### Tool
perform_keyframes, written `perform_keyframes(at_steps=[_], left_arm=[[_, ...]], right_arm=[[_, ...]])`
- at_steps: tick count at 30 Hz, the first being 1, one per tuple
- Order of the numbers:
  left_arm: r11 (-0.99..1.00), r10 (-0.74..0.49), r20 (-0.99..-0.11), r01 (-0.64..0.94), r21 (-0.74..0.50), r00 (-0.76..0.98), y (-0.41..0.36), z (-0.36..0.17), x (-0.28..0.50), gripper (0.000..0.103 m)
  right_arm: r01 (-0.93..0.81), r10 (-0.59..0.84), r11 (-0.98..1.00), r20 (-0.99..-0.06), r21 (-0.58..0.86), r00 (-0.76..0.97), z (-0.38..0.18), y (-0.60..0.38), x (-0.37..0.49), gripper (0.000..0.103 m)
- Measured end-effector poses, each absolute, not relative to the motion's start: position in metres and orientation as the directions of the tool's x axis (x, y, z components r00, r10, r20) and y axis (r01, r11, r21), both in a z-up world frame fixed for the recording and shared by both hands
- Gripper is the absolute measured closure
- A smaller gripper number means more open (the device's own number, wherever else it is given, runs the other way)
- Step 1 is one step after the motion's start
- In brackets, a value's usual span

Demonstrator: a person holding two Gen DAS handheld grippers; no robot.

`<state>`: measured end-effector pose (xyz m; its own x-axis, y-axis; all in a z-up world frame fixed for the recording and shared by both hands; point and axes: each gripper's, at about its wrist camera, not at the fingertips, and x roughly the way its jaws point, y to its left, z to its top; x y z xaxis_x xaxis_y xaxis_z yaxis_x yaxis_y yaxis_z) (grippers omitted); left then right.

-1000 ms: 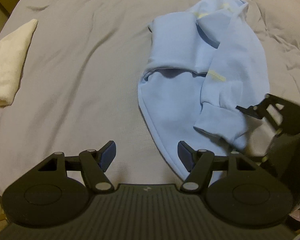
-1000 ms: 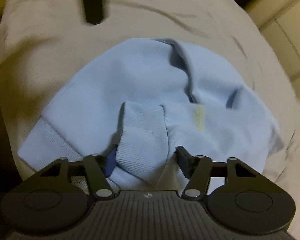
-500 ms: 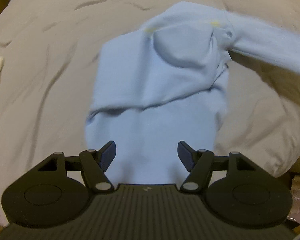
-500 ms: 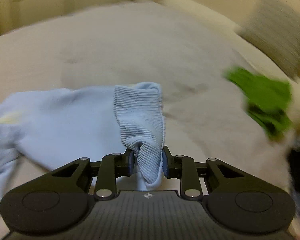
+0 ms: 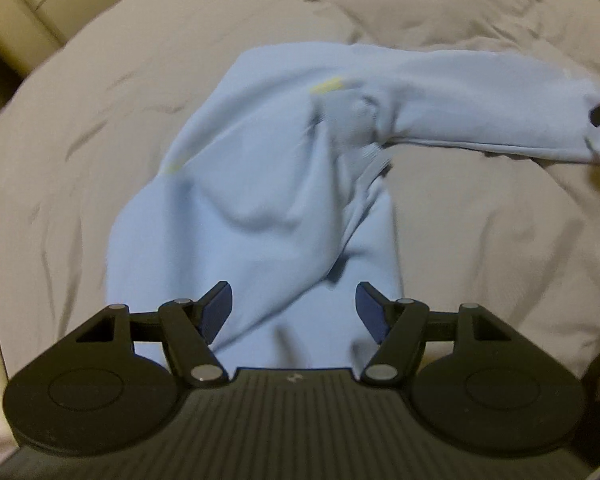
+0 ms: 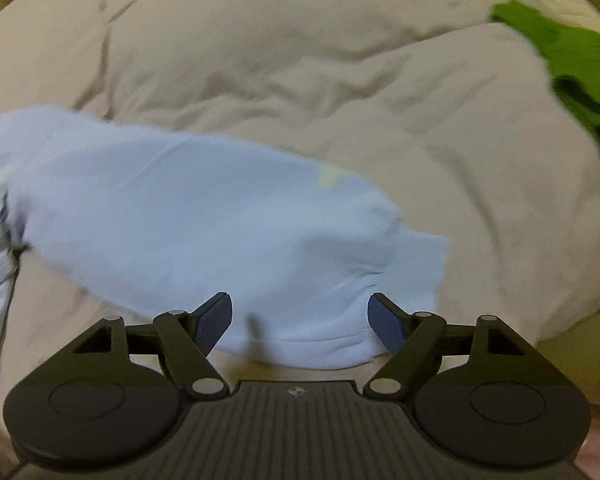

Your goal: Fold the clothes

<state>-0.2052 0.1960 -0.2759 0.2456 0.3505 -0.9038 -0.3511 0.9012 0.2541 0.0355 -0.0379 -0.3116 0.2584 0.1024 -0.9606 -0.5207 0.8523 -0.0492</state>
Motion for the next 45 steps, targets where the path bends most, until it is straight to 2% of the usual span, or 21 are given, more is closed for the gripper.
perform_keyframes(at_steps=[3,4,6,8,12,14,17,18,22,25,27,30,37,45], left_arm=[[0.910,0.369,-0.898,-0.290,0.297,0.240,0.194,-0.297,-0.189,0.038],[0.913,0.375,-0.899,-0.262,0.314,0.226,0.195,-0.306,-0.187,0.045],[0.911,0.392,-0.898,-0.221,0.349,0.197,0.199,-0.317,-0.185,0.091],[0.899,0.389,-0.892,-0.308,0.312,0.230,0.220,-0.298,-0.199,0.095],[0.814,0.410,-0.850,-0.554,0.177,0.331,0.279,-0.238,-0.241,0.096],[0.711,0.488,-0.813,-0.685,0.160,0.316,0.323,-0.207,-0.275,0.097],[0.482,0.642,-0.741,-0.856,0.189,0.198,0.397,-0.170,-0.340,0.098],[0.414,0.670,-0.726,-0.890,0.192,0.155,0.417,-0.162,-0.358,0.098],[0.379,0.584,-0.806,-0.911,0.163,0.099,0.447,-0.190,-0.377,0.095],[0.351,0.512,-0.857,-0.925,0.145,0.060,0.469,-0.211,-0.392,0.086],[0.330,0.460,-0.887,-0.934,0.134,0.035,0.485,-0.225,-0.401,0.070],[0.312,0.381,-0.924,-0.943,0.120,0.009,0.506,-0.245,-0.412,0.062],[0.601,0.266,-0.951,-0.798,0.036,0.157,0.517,-0.286,-0.344,0.058],[0.845,0.083,-0.958,-0.528,-0.077,0.273,0.531,-0.333,-0.267,0.050]], right_arm=[[-0.543,0.108,0.839,-0.966,-0.038,0.234,-0.316,-0.031,0.035,0.022],[-0.542,0.110,0.840,-0.967,-0.034,0.231,-0.317,-0.029,0.035,0.020],[-0.539,0.110,0.841,-0.968,-0.031,0.227,-0.318,-0.026,0.037,0.018],[-0.537,0.108,0.843,-0.969,-0.029,0.222,-0.318,-0.022,0.041,0.017],[-0.538,0.116,0.843,-0.967,-0.025,0.227,-0.311,-0.006,0.045,0.017],[-0.545,0.123,0.838,-0.965,-0.024,0.233,-0.306,0.008,0.045,0.018],[-0.566,0.133,0.824,-0.963,-0.025,0.236,-0.302,0.034,0.043,0.017],[-0.574,0.135,0.818,-0.962,-0.027,0.238,-0.302,0.043,0.041,0.017],[-0.597,0.140,0.802,-0.962,-0.030,0.235,-0.303,0.076,0.035,0.018],[-0.618,0.131,0.785,-0.965,-0.038,0.226,-0.305,0.098,0.032,0.017],[-0.630,0.127,0.776,-0.967,-0.041,0.220,-0.308,0.113,0.032,0.016],[-0.645,0.126,0.764,-0.970,-0.038,0.206,-0.311,0.134,0.034,0.015],[-0.724,0.226,0.688,-0.964,0.059,0.136,-0.318,0.206,0.057,0.015],[-0.857,0.387,0.431,-0.916,0.283,-0.108,-0.336,0.307,0.091,0.015]])
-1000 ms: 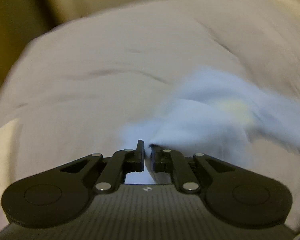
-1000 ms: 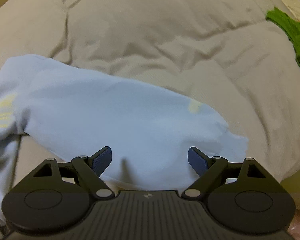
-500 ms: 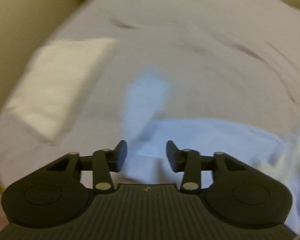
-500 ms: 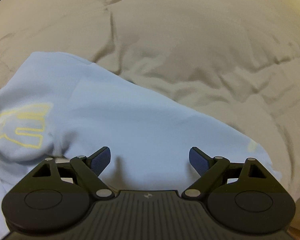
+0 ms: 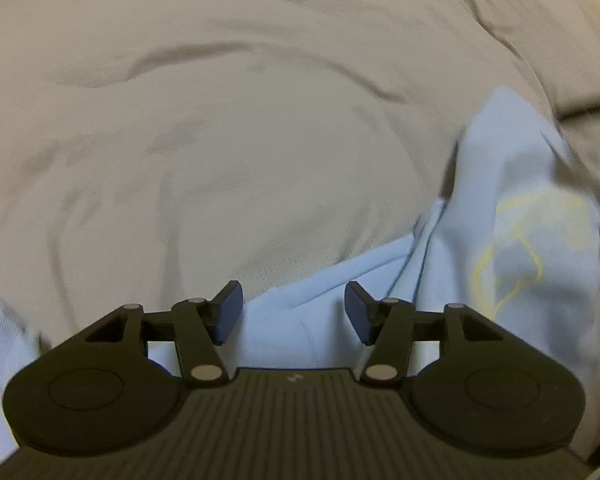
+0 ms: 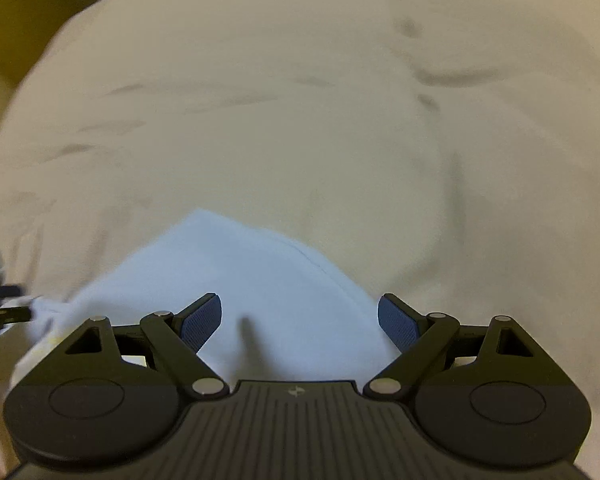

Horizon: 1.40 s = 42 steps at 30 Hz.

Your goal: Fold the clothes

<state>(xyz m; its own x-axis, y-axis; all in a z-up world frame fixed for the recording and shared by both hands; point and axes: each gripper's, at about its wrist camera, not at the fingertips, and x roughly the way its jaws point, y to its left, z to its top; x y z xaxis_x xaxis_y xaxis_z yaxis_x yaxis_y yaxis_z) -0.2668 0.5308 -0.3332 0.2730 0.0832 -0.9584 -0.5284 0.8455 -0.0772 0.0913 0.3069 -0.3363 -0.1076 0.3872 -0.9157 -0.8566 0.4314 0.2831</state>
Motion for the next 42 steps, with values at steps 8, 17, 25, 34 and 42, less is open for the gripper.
perform_keyframes(at_steps=[8,17,25,34,42], left_arm=[[0.950,-0.051,-0.971,-0.287,-0.119,0.232,0.515,-0.364,-0.234,0.043],[0.937,0.158,-0.906,-0.349,0.012,0.392,0.492,-0.294,-0.255,0.093],[0.793,0.502,-0.712,-0.590,0.152,0.491,0.543,-0.202,-0.262,0.090],[0.607,0.545,-0.792,-0.781,0.145,0.277,0.573,-0.250,-0.252,0.058],[0.560,0.235,-0.950,-0.827,-0.039,0.204,0.459,-0.286,-0.357,0.057]], right_arm=[[-0.885,0.226,0.306,-0.930,0.350,-0.290,-0.391,0.369,0.109,0.014],[-0.923,0.314,0.157,-0.904,0.350,-0.290,-0.332,0.323,0.080,0.097],[-0.976,0.601,0.203,-0.797,0.078,0.061,-0.230,0.308,0.090,0.097],[-0.877,0.509,0.475,-0.836,0.077,0.202,-0.275,0.352,0.114,0.041],[-0.748,0.423,0.591,-0.906,0.303,-0.033,-0.321,0.222,0.039,0.031]])
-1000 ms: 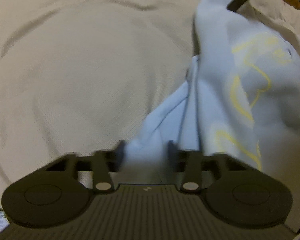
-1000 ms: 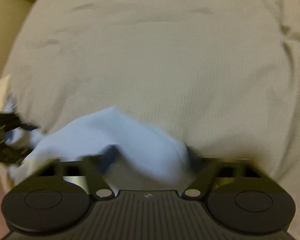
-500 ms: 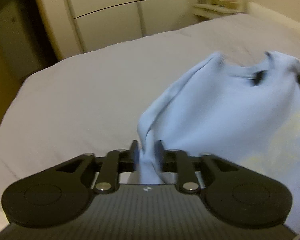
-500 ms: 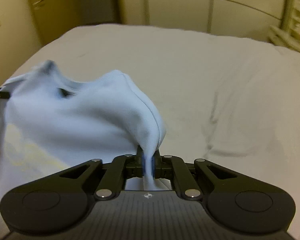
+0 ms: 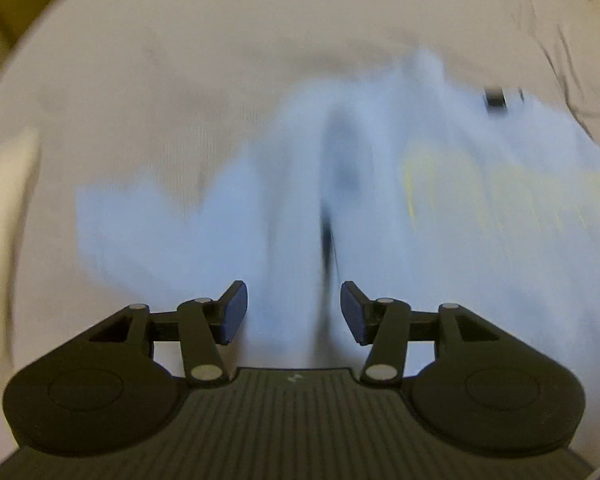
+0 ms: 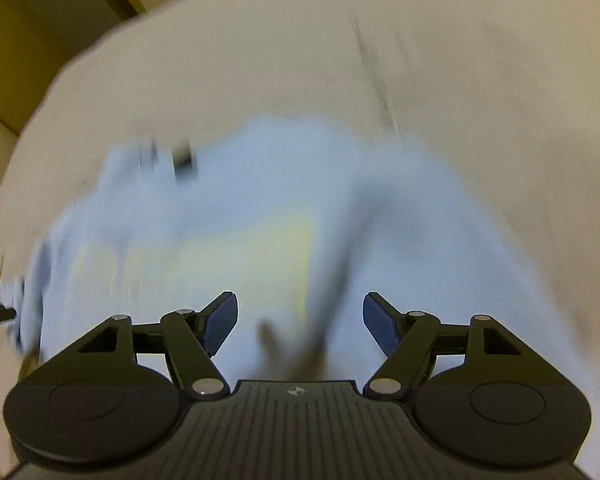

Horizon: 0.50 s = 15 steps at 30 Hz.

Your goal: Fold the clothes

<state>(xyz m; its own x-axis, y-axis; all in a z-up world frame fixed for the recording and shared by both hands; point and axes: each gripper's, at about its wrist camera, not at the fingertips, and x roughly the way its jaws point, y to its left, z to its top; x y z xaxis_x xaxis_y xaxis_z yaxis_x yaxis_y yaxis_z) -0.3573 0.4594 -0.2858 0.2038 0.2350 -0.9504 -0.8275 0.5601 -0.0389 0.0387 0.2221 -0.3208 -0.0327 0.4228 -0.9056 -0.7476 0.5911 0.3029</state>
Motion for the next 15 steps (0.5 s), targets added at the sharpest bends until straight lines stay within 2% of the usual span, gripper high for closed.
perform_keyframes(at_steps=[4,7,9,11,15], left_arm=[[0.615,0.083,-0.969,-0.777,-0.135,0.234,0.381,-0.282,-0.379,0.057],[0.787,0.014,-0.965,-0.598,-0.152,0.264,0.321,-0.274,-0.364,0.053],[0.888,-0.018,-0.960,-0.436,-0.143,0.278,0.279,-0.273,-0.354,0.045],[0.953,-0.018,-0.959,-0.285,-0.102,0.284,0.243,-0.275,-0.340,0.038],[0.995,0.061,-0.953,-0.096,0.034,0.296,0.197,-0.290,-0.317,0.035]], right_arm=[[-0.653,0.302,0.682,-0.940,0.329,-0.159,-0.354,0.168,-0.020,0.032],[-0.585,0.249,0.740,-0.943,0.333,-0.222,-0.370,0.153,-0.057,0.032],[-0.558,0.250,0.756,-0.939,0.342,-0.237,-0.375,0.146,-0.071,0.032],[-0.558,0.264,0.750,-0.934,0.355,-0.240,-0.373,0.145,-0.078,0.032],[-0.573,0.283,0.741,-0.937,0.350,-0.207,-0.364,0.134,-0.083,0.027]])
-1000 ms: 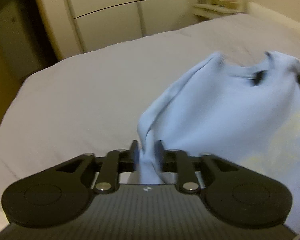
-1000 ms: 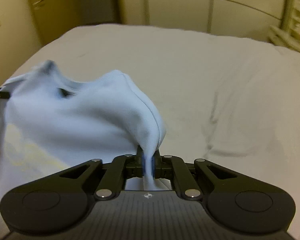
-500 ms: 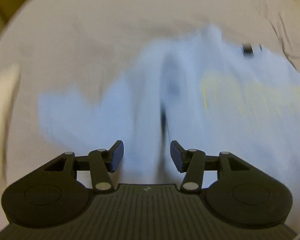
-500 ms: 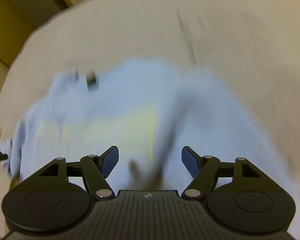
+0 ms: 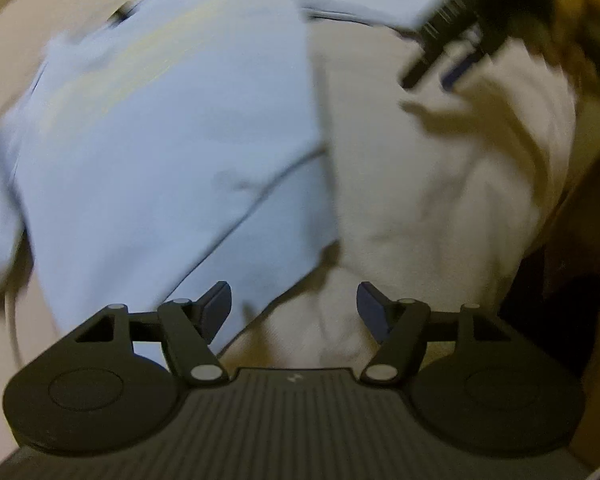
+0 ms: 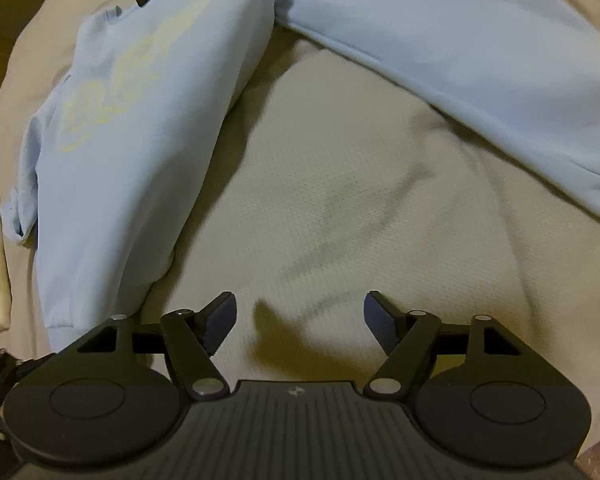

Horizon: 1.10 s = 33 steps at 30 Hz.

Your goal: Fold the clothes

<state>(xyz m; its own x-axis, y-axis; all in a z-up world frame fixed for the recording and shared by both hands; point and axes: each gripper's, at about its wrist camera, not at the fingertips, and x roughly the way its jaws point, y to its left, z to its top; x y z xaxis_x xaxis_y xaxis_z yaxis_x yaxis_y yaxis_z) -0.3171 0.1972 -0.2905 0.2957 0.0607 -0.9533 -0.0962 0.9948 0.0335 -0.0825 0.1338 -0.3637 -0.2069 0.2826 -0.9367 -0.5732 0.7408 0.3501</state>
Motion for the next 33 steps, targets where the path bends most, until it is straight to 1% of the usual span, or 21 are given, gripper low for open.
perform_keyframes(at_steps=[2,7,8,9,10,12,13,14,16,17,19,20,21,23,27,28,30,31,33], left_arm=[[0.994,0.090,-0.947,-0.092,0.065,0.307,0.201,-0.293,-0.313,0.032],[0.986,0.162,-0.928,-0.083,0.142,0.336,0.209,-0.299,-0.304,0.033],[0.984,0.176,-0.923,-0.082,0.157,0.342,0.211,-0.301,-0.302,0.055],[0.982,0.190,-0.918,-0.081,0.173,0.348,0.213,-0.302,-0.300,0.083],[0.979,0.204,-0.913,-0.079,0.188,0.354,0.215,-0.303,-0.298,0.083],[0.973,0.232,-0.901,-0.077,0.219,0.366,0.218,-0.306,-0.294,0.090],[0.971,0.237,-0.896,-0.102,0.214,0.376,0.226,-0.302,-0.294,0.092],[0.967,0.222,-0.888,-0.208,0.147,0.402,0.254,-0.286,-0.299,0.093],[0.900,0.241,-0.866,-0.434,0.031,0.439,0.317,-0.259,-0.313,0.093],[0.846,0.270,-0.861,-0.534,-0.003,0.431,0.348,-0.253,-0.321,0.093],[0.732,0.320,-0.873,-0.681,-0.019,0.368,0.400,-0.257,-0.337,0.091],[0.674,0.333,-0.883,-0.738,-0.024,0.333,0.424,-0.260,-0.344,0.086],[0.645,0.321,-0.899,-0.764,-0.021,0.296,0.441,-0.267,-0.349,0.084],[0.624,0.320,-0.914,-0.782,0.006,0.248,0.458,-0.273,-0.358,0.087],[0.664,0.272,-0.919,-0.747,-0.035,0.285,0.453,-0.274,-0.378,0.082],[0.672,0.254,-0.923,-0.739,-0.047,0.290,0.449,-0.276,-0.380,0.082],[0.682,0.228,-0.929,-0.729,-0.063,0.293,0.440,-0.279,-0.385,0.081],[0.686,0.217,-0.931,-0.725,-0.069,0.294,0.436,-0.281,-0.387,0.080],[0.688,0.212,-0.931,-0.722,-0.073,0.296,0.432,-0.284,-0.389,0.079]], right_arm=[[-0.565,0.290,0.749,-0.937,0.348,-0.193,-0.360,0.121,-0.082,0.025],[-0.510,0.274,0.798,-0.947,0.322,-0.169,-0.353,0.057,-0.069,0.024],[-0.496,0.271,0.807,-0.948,0.320,-0.169,-0.354,0.051,-0.070,0.024],[-0.482,0.268,0.817,-0.948,0.317,-0.169,-0.356,0.044,-0.070,0.024],[-0.469,0.267,0.825,-0.949,0.315,-0.169,-0.357,0.038,-0.071,0.024],[-0.464,0.273,0.826,-0.947,0.320,-0.166,-0.356,0.035,-0.075,0.024],[-0.462,0.277,0.827,-0.947,0.322,-0.164,-0.356,0.033,-0.078,0.024],[-0.459,0.280,0.827,-0.946,0.324,-0.163,-0.356,0.031,-0.080,0.024],[-0.452,0.297,0.826,-0.942,0.337,-0.158,-0.355,0.034,-0.084,0.024],[-0.449,0.309,0.824,-0.938,0.346,-0.156,-0.355,0.037,-0.086,0.024],[-0.448,0.337,0.814,-0.929,0.370,-0.156,-0.354,0.048,-0.092,0.024],[-0.451,0.350,0.805,-0.922,0.386,-0.163,-0.354,0.057,-0.096,0.024],[-0.454,0.364,0.796,-0.916,0.401,-0.171,-0.353,0.065,-0.101,0.024],[-0.459,0.397,0.772,-0.898,0.439,-0.191,-0.353,0.085,-0.111,0.024],[-0.445,0.463,0.737,-0.860,0.508,-0.215,-0.351,0.120,-0.125,0.024],[-0.429,0.486,0.730,-0.845,0.532,-0.221,-0.353,0.127,-0.126,0.026],[-0.384,0.538,0.714,-0.810,0.585,-0.233,-0.359,0.143,-0.126,0.037],[-0.367,0.558,0.708,-0.796,0.603,-0.232,-0.364,0.150,-0.126,0.045],[-0.366,0.587,0.688,-0.777,0.627,-0.226,-0.367,0.165,-0.128,0.051]])
